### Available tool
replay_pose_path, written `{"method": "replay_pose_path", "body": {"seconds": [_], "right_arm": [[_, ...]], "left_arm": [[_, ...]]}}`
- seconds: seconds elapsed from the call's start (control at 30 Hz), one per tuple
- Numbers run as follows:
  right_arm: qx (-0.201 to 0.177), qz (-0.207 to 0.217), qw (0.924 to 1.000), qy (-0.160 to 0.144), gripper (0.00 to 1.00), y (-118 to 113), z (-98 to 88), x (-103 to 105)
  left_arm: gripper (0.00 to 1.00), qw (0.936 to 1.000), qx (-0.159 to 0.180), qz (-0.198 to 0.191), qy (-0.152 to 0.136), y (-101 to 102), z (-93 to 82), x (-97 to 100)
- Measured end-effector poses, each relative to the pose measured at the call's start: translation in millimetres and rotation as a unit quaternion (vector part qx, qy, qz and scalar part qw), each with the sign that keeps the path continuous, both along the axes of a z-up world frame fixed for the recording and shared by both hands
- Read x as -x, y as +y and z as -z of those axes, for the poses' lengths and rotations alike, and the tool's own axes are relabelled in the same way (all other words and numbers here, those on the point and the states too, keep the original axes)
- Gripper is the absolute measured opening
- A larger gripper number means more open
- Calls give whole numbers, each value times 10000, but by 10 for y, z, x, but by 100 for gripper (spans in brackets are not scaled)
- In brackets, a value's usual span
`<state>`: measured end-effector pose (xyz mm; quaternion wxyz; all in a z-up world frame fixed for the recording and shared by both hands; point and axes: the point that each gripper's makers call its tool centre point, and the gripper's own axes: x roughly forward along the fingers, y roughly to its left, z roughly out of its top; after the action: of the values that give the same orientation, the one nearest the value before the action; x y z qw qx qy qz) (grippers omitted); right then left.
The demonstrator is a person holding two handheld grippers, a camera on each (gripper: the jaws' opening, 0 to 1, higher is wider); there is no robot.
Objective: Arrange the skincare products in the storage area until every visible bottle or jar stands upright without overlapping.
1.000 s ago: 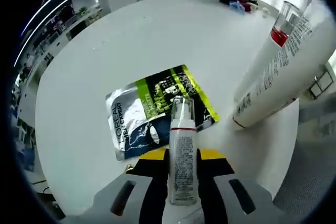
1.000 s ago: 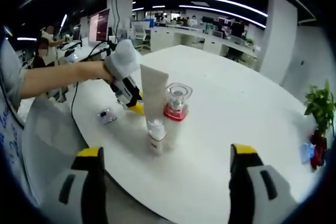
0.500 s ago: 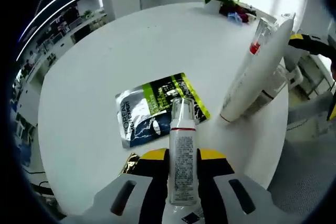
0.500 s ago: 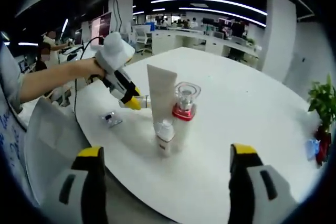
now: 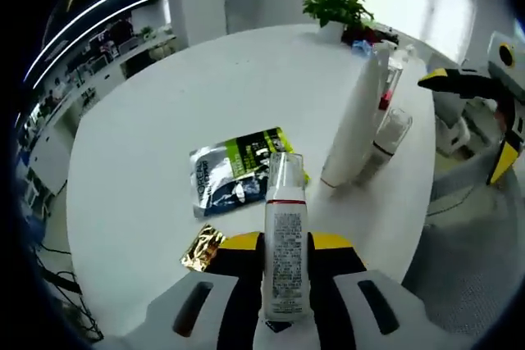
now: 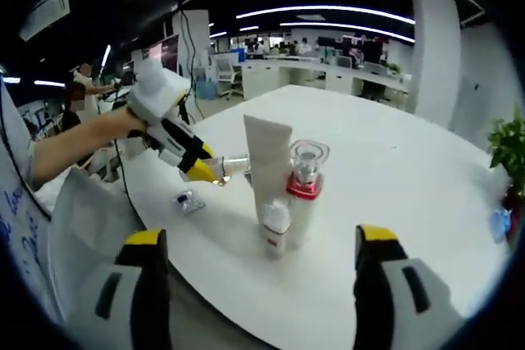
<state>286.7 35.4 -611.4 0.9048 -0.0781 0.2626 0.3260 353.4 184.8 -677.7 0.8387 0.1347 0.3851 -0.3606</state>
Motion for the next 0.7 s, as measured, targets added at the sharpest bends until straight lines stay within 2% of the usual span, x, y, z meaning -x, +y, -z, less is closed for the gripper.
{"method": "replay_pose_path", "body": {"seconds": [0.07, 0.27, 0.4, 0.5, 0.6, 0.7], "right_arm": [[-90, -6, 10000, 26, 93, 15, 9, 4], [-269, 2, 9996, 15, 89, 83, 43, 39], [-579, 19, 9981, 191, 86, 143, 81, 56], [-612, 26, 9979, 233, 84, 174, 114, 61], [-474, 43, 9985, 267, 82, 191, 190, 71], [-501, -2, 9980, 379, 81, 228, 245, 89]], "left_arm": [[17, 9999, 126, -54, 2, -16, -3, 36], [17, 9997, 209, -80, -20, -14, 19, 189], [17, 9996, 266, -92, -31, -18, 27, 269], [17, 9992, 373, -126, -41, -27, 22, 331], [17, 9988, 448, -140, -119, -40, 9, 378], [17, 9984, 463, -149, -276, -46, 5, 377]]}}
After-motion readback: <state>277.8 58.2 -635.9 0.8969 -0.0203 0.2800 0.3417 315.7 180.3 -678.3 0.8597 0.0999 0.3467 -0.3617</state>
